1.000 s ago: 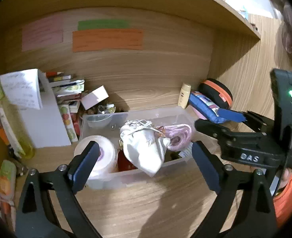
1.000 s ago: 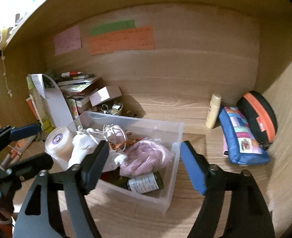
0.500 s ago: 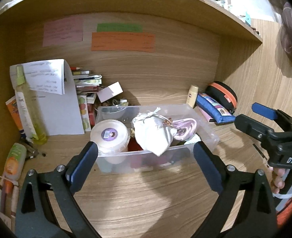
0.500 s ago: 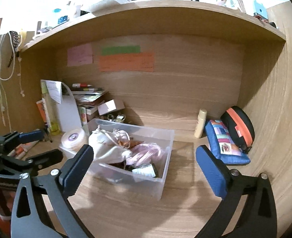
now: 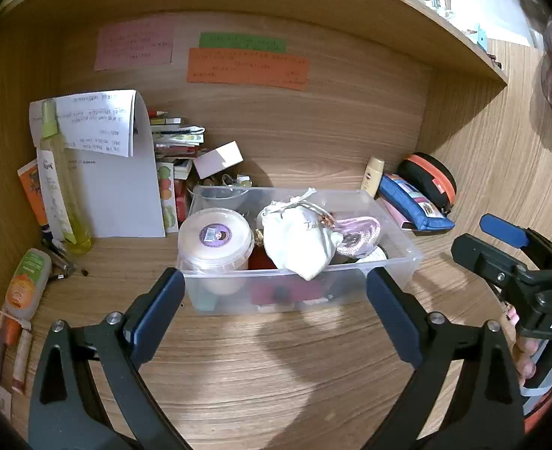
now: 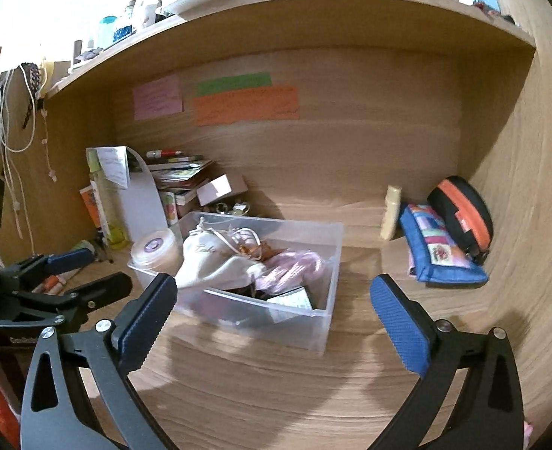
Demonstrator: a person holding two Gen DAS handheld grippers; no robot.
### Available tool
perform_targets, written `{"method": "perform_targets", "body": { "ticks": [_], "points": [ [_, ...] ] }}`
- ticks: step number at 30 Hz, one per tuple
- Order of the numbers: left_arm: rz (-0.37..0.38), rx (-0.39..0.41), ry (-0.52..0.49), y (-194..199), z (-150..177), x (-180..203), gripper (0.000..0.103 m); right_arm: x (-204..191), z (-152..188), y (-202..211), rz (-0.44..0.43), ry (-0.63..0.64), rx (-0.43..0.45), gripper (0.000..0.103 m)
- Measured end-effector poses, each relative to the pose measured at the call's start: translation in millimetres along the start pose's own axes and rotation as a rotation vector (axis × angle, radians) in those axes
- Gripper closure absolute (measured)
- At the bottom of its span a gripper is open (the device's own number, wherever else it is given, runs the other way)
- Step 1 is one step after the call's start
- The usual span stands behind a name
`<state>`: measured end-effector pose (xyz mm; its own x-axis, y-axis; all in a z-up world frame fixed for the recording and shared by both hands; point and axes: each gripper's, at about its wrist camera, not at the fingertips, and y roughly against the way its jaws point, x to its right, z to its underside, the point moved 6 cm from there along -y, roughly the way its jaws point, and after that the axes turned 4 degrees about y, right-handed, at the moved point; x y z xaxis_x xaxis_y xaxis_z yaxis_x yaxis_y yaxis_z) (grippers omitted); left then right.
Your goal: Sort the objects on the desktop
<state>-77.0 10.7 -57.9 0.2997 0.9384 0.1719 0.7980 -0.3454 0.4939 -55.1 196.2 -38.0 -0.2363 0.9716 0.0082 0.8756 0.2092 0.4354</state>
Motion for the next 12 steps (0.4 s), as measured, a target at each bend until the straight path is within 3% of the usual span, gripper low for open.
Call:
{"method": "perform_targets", "body": {
  "ticks": [8, 12],
  "points": [
    [-0.002, 0.051, -0.023, 4.4, -4.9, 2.9, 0.005, 0.6, 0.0, -3.2, 0.002, 0.007, -0.002, 0.0],
    [0.01, 0.037, -0.009, 4.6, -6.4, 3.6, 0.005, 1.0, 0.6, -4.7, -0.001, 0.006, -0.007, 0.0]
  ]
}}
